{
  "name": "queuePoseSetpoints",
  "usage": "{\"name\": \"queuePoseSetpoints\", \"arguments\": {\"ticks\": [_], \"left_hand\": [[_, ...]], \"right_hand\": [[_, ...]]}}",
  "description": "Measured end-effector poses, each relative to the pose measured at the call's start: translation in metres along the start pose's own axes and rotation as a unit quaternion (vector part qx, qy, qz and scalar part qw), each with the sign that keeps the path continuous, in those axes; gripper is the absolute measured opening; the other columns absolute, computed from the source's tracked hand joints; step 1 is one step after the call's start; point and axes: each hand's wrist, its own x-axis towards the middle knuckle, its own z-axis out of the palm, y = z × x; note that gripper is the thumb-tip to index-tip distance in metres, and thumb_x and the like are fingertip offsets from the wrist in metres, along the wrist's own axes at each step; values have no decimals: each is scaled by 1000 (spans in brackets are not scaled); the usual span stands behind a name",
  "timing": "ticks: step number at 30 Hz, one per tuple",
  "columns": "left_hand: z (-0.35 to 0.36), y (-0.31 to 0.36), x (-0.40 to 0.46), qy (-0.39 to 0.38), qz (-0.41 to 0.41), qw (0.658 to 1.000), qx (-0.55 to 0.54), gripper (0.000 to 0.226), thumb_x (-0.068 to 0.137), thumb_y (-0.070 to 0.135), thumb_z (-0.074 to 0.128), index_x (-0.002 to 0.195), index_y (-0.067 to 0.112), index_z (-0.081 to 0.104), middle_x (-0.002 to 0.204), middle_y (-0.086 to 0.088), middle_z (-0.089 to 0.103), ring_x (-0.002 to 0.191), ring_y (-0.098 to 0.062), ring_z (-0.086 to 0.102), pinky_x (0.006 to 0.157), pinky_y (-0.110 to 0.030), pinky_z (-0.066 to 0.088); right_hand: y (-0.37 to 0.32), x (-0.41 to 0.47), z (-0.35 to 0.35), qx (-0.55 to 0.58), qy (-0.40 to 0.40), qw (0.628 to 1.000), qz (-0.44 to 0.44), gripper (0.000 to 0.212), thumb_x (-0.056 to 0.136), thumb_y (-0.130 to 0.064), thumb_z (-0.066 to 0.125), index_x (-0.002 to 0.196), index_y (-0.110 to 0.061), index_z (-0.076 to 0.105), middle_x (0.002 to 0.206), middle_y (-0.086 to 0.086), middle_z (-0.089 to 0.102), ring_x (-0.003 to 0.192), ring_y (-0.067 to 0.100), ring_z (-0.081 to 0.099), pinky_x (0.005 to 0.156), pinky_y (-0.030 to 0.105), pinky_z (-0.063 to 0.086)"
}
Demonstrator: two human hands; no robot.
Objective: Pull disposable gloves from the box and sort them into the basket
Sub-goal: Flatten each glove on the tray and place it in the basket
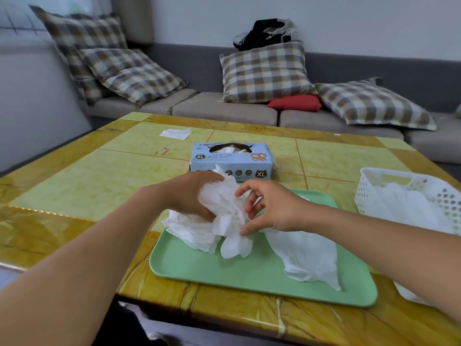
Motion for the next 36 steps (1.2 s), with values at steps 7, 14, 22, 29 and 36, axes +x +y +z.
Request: {"name": "queuePoseSetpoints", "arguments": {"ticks": [7, 14, 22, 29, 36], "left_hand": [[-4, 25, -18, -30, 30, 998, -41, 86, 81, 32, 81, 151, 44, 32, 138, 12, 48, 121, -11, 48, 97, -24, 38], [7, 40, -18, -114, -29, 986, -116, 94, 58, 95, 62, 137, 44, 48, 140, 9, 53, 128, -17, 51, 109, -45, 42], [9, 43, -10, 41, -8, 999, 35, 5, 99, 24, 53, 95, 27, 53, 100, 1, 58, 91, -20, 50, 75, -31, 36], [7, 29, -9, 22, -54, 998, 28, 48, 85, 23, 71, 129, 23, 52, 117, -3, 45, 109, -29, 54, 92, -40, 46], [-24, 60, -38, -70, -101, 992, 34, 129, 53, 80, 78, 153, 52, 1, 163, 18, -12, 154, -29, -2, 119, -60, 19]], "right_hand": [[1, -4, -1, 85, 1, 995, 54, 57, 80, 3, 80, 129, -12, 56, 78, 7, 66, 67, 16, 65, 71, 30, 62], [-13, -2, -24, 336, 97, 936, 20, 46, 82, 10, 74, 123, -7, 61, 82, 9, 64, 76, 20, 69, 74, 35, 62], [-38, -13, -66, 525, 104, 845, -11, 30, 90, 5, 61, 115, -11, 61, 83, 7, 71, 69, 16, 71, 63, 29, 62], [-37, -42, -112, 555, 180, 812, -33, 21, 97, -2, 57, 109, -19, 61, 73, -1, 68, 56, 7, 63, 53, 19, 54], [-25, -47, -108, 543, 147, 827, 9, 32, 93, 4, 55, 116, -17, 62, 80, 2, 58, 71, 12, 46, 68, 22, 46]]}}
